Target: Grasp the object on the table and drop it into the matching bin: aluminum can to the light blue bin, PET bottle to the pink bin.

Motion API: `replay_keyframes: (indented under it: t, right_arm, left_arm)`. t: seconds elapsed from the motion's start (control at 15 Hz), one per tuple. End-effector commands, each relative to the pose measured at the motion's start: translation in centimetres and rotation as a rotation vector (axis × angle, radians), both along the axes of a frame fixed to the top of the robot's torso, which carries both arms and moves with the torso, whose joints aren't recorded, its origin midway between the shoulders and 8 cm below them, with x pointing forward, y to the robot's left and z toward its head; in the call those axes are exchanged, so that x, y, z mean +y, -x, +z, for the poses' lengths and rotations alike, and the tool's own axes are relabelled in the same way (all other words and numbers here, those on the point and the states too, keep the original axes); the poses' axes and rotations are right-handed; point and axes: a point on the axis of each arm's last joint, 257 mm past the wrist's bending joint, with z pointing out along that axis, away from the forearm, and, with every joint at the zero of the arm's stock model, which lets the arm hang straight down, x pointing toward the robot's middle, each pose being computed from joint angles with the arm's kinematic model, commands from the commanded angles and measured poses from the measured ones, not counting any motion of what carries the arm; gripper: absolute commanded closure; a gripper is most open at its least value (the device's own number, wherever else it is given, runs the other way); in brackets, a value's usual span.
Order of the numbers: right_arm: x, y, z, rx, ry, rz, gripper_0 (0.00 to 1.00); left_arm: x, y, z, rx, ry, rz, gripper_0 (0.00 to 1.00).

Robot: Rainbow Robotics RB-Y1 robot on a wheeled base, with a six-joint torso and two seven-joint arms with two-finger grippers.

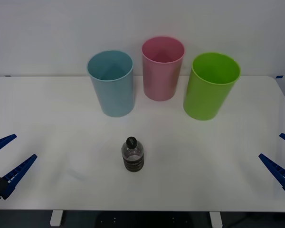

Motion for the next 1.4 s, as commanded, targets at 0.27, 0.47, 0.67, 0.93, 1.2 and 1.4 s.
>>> replay_keyframes:
  t: [0.27,0.47,0.67,0.93,1.2,1.4]
  right_arm:
    - [1.3,-0.4,0.9,-0.018,0.018,0.035,0.0]
    - [2.9,-0.6,0.3,-0.007,0.023,0.075,0.0]
    - [4.9,-0.9,-0.4,-0.003,0.026,0.118,0.0]
    - [7.3,-2.3,-2.2,-0.042,0.067,0.172,0.0]
    - [10.0,-3.8,-4.3,-0.079,0.132,0.229,0.0]
    - [12.3,-4.5,-5.4,-0.075,0.142,0.283,0.0]
  left_arm:
    - [0.0,0.0,0.0,0.0,0.0,0.0,0.0]
    - [0.0,0.0,0.0,0.0,0.0,0.0,0.0]
    - [0.0,0.0,0.0,0.0,0.0,0.0,0.0]
    - [0.0,0.0,0.0,0.0,0.0,0.0,0.0]
    - [0.0,0.0,0.0,0.0,0.0,0.0,0.0]
    - [0.0,0.0,0.0,0.0,0.0,0.0,0.0]
